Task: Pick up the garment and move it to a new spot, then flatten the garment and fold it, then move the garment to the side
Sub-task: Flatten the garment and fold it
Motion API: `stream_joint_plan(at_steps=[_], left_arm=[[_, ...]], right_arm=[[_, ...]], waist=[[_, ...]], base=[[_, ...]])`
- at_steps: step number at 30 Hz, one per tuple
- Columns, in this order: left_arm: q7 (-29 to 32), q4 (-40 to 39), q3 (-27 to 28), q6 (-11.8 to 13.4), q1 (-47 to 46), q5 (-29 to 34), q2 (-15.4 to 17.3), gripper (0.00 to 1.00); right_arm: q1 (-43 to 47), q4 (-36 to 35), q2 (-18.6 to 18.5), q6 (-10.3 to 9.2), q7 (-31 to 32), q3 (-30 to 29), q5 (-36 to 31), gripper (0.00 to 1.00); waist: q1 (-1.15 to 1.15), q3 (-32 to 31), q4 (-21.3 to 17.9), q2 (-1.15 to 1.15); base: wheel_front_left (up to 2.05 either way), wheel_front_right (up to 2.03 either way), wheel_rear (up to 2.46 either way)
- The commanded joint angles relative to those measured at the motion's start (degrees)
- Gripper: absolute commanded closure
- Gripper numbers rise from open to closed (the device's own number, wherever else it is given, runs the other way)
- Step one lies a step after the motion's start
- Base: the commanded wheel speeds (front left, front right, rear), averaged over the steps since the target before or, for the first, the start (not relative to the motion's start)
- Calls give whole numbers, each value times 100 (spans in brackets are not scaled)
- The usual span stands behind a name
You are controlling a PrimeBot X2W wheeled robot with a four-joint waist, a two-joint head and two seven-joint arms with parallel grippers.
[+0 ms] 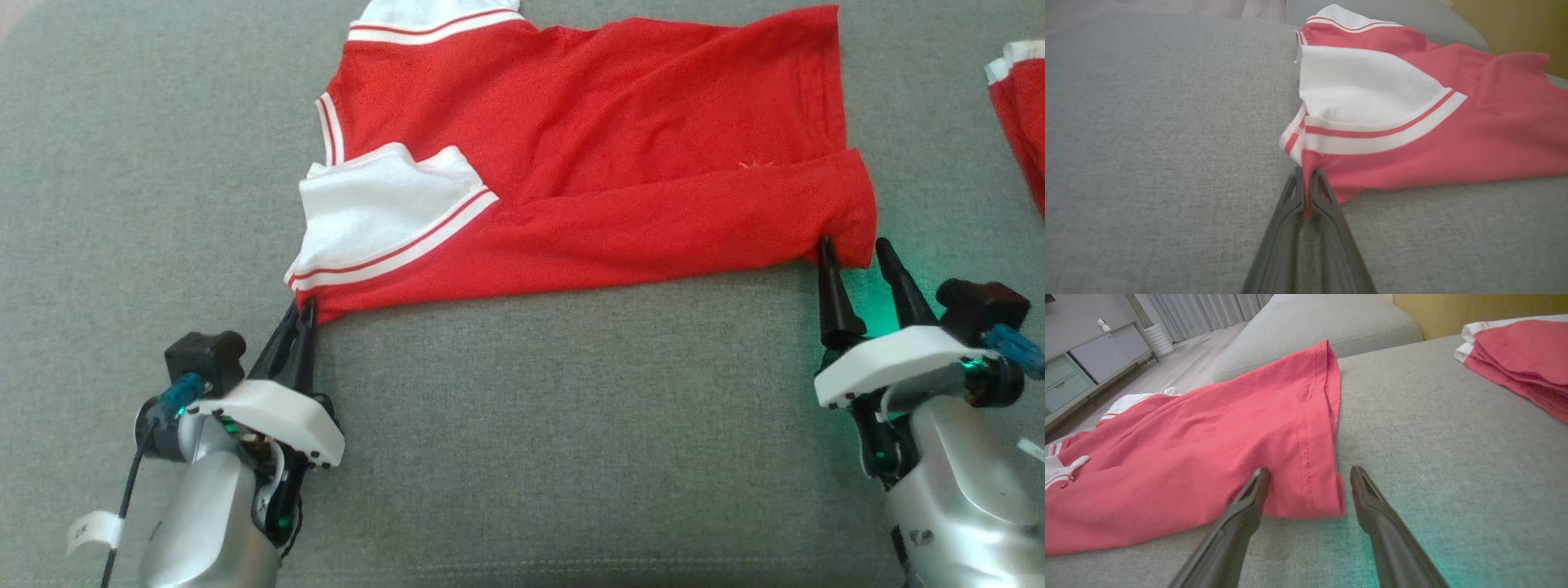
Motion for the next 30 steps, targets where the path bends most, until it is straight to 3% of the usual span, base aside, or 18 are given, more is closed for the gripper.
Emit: stream_joint_plan(at_steps=[1,2,3,13,25,30], left_arm=[[-54,-181,160,-11,-94,-42,207,100],[-59,-207,160,-14,-95,-45,222,100],[-63,-229,158,-17,-94,-47,234,100],[-73,-600,166,-34,184,-138,338,100],[583,-2126,4,-1,1566,-372,431,100],[962,-2633,-139,58,2208,-422,452,100]], right_arm=[[-127,-14,55,36,34,72,-69,7],[-165,81,82,36,82,76,-85,63],[-192,158,97,36,114,86,-90,100],[90,41,-166,36,134,234,250,100],[1544,-1536,-1163,36,1055,334,784,100],[2255,-2190,-1285,36,1534,90,801,100]], waist=[[0,-39,27,0],[0,-56,37,0],[0,-75,49,0],[0,-300,84,0],[0,-561,177,0],[0,-555,229,0]], base=[[0,0,0],[0,0,0],[0,0,0],[0,0,0],[0,0,0],[0,0,0]])
